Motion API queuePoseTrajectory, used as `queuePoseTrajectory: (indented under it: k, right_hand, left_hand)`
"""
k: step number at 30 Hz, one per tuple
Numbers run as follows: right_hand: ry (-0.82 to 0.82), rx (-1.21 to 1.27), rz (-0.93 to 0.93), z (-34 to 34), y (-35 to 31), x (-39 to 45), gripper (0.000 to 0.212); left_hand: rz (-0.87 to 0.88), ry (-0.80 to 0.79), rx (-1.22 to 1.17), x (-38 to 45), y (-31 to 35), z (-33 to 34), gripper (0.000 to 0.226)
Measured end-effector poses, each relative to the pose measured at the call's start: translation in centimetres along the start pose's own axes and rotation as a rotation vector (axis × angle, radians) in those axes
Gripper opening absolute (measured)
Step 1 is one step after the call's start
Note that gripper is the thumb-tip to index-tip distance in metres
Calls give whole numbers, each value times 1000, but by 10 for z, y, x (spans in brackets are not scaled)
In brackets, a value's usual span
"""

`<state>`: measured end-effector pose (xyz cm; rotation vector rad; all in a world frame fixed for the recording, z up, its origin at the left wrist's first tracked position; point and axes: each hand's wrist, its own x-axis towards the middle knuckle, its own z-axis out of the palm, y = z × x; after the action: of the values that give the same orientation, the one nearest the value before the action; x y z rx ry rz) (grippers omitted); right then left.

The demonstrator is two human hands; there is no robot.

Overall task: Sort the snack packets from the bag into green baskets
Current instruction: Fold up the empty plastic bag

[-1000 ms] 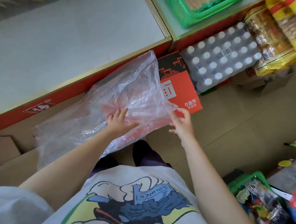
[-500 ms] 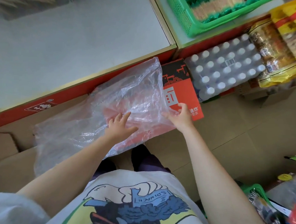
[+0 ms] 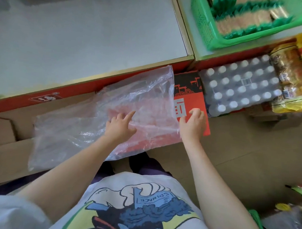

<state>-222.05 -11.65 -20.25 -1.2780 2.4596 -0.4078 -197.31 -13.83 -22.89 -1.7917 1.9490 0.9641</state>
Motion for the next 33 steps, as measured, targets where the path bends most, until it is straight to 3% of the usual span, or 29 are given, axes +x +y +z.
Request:
queuePoseTrajectory:
  k: [2,4,8,12,16,18,22,26,29,33]
  right_hand:
    - [-16,77,-333,10,-31,1,31]
    - [-194,104,-549,33,-57,2,47]
    - [-431,-27,-735,89,-75,16,65]
    - [-373,-249,-765,134,-43,39,66]
    - [-277,-355,-739,133,-9,50,62]
    - [-266,-382,-716,126,-5,53,62]
    - [-261,-324,-524,111,-35,40,62]
    - [-266,-39,-542,94,-97,-12,65]
    - [-511,169,-607,107,-152,-74,68]
    - [-939,230,-469,145,-211,-147,50]
  left_hand:
    - [17,121,39,1,1,-3,72]
    - [42,211,55,7,-2,-4,77]
    - [81,203,118,32,-25,13,90]
    - [123,223,205,51,-46,45,86]
    - [172,316,171,59,-52,65,83]
    - [178,283,160,60,-51,64,82]
    - [160,254,-19,45,-55,38,77]
    - [-159,547,-357,-2,-99,23,63]
    - [-567,551,-592,-39,-169,30,66]
    - [-974,490,-815,-73,-255,39,62]
